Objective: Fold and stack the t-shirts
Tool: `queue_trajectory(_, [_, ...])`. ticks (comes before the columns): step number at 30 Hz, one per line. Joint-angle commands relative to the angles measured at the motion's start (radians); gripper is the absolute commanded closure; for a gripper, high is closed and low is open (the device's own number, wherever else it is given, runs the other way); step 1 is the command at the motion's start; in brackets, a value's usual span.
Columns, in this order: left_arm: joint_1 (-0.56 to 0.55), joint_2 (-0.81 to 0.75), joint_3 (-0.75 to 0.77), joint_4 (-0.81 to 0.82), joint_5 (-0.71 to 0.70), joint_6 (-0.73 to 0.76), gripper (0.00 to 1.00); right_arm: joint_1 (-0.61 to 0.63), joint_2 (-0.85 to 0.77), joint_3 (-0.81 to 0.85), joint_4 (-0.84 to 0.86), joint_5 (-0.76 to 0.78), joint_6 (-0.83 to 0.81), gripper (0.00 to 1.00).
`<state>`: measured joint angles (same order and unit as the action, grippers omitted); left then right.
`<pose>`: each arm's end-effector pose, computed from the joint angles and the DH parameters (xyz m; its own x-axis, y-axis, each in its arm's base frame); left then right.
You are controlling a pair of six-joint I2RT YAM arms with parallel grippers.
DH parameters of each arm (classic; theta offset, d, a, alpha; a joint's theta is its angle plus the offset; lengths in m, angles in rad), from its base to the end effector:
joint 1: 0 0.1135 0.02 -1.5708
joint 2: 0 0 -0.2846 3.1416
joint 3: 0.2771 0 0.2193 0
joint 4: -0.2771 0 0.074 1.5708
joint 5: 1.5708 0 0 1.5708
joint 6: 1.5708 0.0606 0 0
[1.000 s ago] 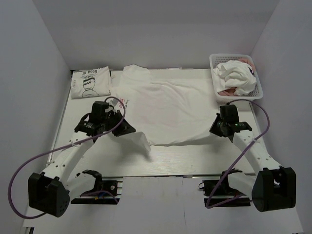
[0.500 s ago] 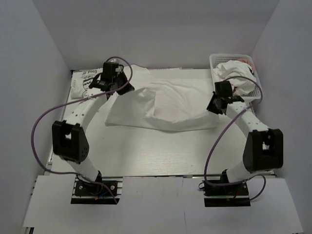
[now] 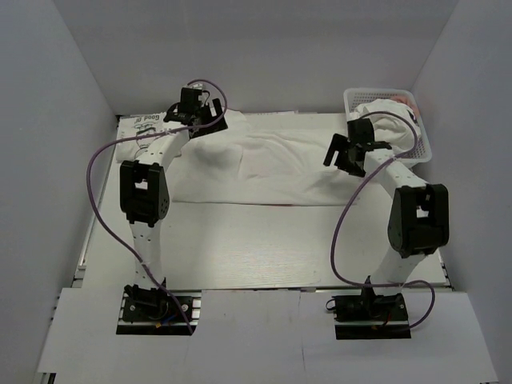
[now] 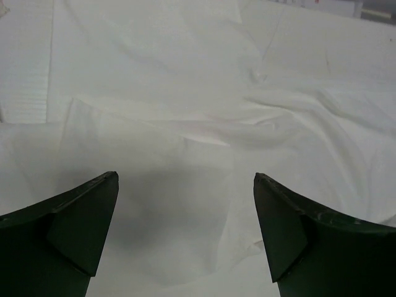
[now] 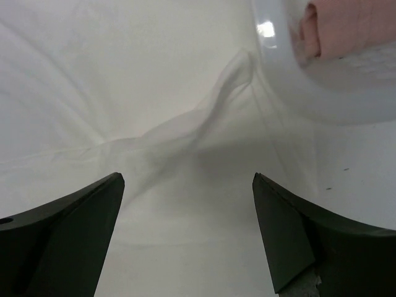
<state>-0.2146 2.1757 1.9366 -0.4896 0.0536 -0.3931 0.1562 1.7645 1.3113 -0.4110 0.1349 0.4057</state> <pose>0.4891 -0.1099 0.2664 -0.6974 -0.2395 -0.6755 -0.0167 0.9477 -0.3187 0.3744 0.0507 0.2524 -0.7171 0.2830 -0.6369 0.2341 0.9586 0.1622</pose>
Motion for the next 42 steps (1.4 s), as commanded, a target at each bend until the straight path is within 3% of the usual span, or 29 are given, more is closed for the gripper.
queue_trajectory(1, [-0.005, -0.134, -0.121, 0.066, 0.072, 0.054, 0.00, 0.026, -0.152, -0.050, 0.063, -0.078, -0.028, 0.10])
queue_trajectory(6, [-0.023, -0.295, -0.385, 0.186, 0.117, 0.010, 0.00, 0.075, -0.224, -0.181, 0.095, -0.109, -0.018, 0.10])
queue_trajectory(11, [-0.014, -0.352, -0.579, 0.229, 0.117, -0.032, 0.00, 0.097, -0.117, -0.187, 0.116, -0.126, -0.016, 0.10])
queue_trajectory(18, [-0.005, -0.288, -0.610, 0.189, 0.074, -0.050, 0.00, 0.123, 0.085, -0.026, 0.158, -0.255, 0.005, 0.10])
queue_trajectory(22, [-0.005, -0.246, -0.590, 0.168, 0.039, -0.050, 0.00, 0.115, 0.234, 0.141, 0.163, -0.196, 0.035, 0.10])
queue_trajectory(27, [-0.005, -0.223, -0.590, 0.134, 0.000, -0.059, 0.00, 0.111, 0.251, 0.186, 0.103, -0.089, 0.039, 0.10])
queue_trajectory(34, [-0.005, -0.258, -0.703, 0.114, -0.049, -0.070, 0.00, 0.071, 0.182, 0.014, 0.078, 0.025, 0.062, 0.10])
queue_trajectory(42, [-0.005, -0.483, -0.971, 0.112, -0.058, -0.142, 0.00, 0.036, -0.066, -0.402, 0.152, -0.015, 0.056, 0.10])
